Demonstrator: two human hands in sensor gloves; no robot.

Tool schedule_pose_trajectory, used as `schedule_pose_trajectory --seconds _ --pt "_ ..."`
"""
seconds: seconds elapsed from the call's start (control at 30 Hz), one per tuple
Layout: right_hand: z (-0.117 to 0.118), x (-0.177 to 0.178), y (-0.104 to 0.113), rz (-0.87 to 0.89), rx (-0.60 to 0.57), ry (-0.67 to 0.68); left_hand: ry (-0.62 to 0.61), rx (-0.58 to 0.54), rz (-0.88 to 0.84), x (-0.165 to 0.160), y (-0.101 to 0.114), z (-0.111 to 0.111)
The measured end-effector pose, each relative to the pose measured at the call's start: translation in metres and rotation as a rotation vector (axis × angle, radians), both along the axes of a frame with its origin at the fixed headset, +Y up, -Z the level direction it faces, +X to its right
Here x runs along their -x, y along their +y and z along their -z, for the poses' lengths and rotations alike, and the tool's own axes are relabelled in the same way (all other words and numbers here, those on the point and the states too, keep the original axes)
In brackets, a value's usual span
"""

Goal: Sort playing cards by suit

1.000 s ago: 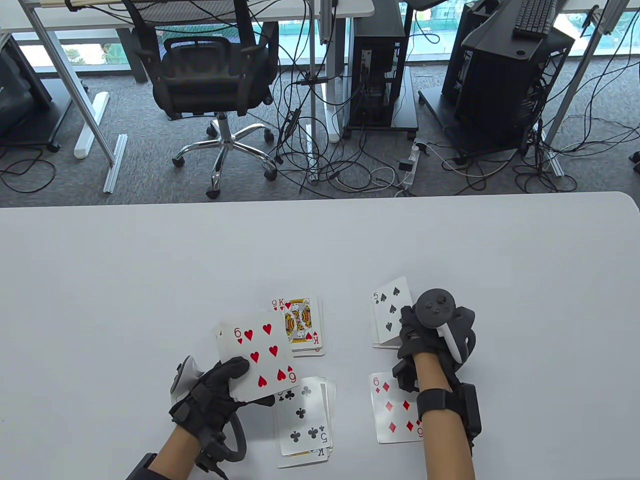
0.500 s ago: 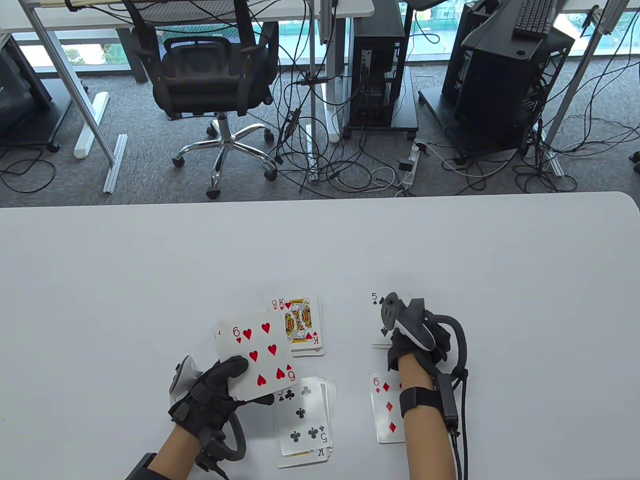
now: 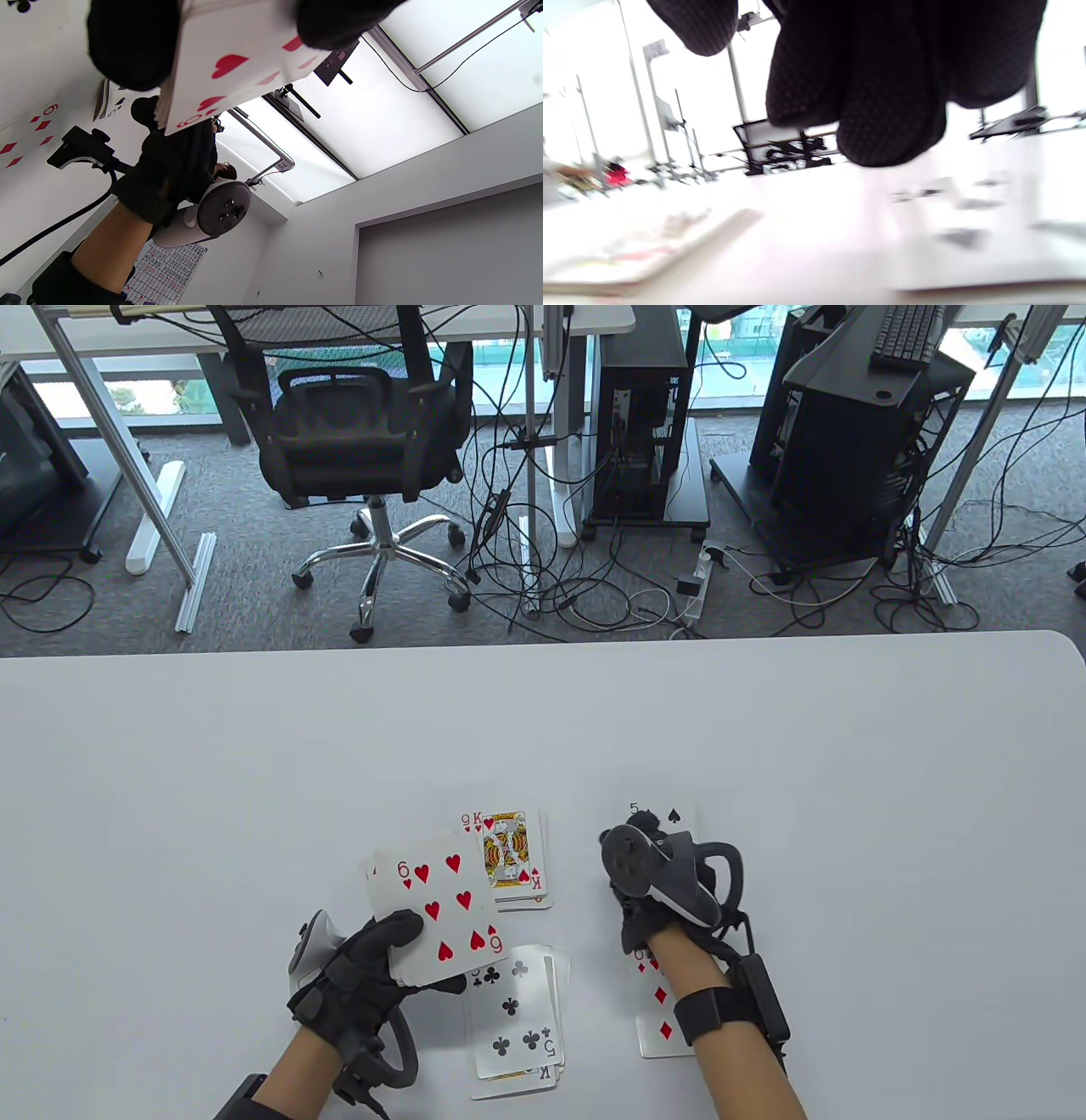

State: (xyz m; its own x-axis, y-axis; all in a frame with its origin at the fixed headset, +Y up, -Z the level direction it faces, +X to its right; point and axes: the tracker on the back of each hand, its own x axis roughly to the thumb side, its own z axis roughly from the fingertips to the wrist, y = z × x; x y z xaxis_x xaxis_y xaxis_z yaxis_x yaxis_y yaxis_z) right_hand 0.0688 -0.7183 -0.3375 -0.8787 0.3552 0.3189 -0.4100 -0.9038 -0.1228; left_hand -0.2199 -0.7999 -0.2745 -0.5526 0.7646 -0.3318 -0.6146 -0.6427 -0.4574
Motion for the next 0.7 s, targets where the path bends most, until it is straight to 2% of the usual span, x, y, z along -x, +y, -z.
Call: schedule_pose_trajectory --seconds 0.1,0.17,0.3,0.4,0.47,0.57,0.7 --pt "-0.021 0.028 0.004 0.286 0.067 0.155 0.004 0.002 0.004 0.000 0.000 0.000" --pt "-0.034 0.043 0.003 0.376 0.121 0.229 0.003 0.005 0.006 -0.001 0.000 0.000" --pt "-0.053 0.067 0.001 0.350 0.164 0.336 0.003 0.007 0.005 0.000 0.000 0.000" --pt "-0.060 0.074 0.000 0.275 0.094 0.328 0.002 0.002 0.003 0.000 0.000 0.000" --pt "-0.060 0.072 -0.001 0.329 0.017 0.298 -0.002 -0.002 0.005 0.000 0.000 0.000" --pt "-0.058 0.069 -0.002 0.456 0.028 0.268 -0.012 -0.012 0.010 0.000 0.000 0.001" --pt "-0.057 0.068 -0.002 0.482 0.050 0.261 -0.016 -0.018 0.011 0.000 0.000 0.001"
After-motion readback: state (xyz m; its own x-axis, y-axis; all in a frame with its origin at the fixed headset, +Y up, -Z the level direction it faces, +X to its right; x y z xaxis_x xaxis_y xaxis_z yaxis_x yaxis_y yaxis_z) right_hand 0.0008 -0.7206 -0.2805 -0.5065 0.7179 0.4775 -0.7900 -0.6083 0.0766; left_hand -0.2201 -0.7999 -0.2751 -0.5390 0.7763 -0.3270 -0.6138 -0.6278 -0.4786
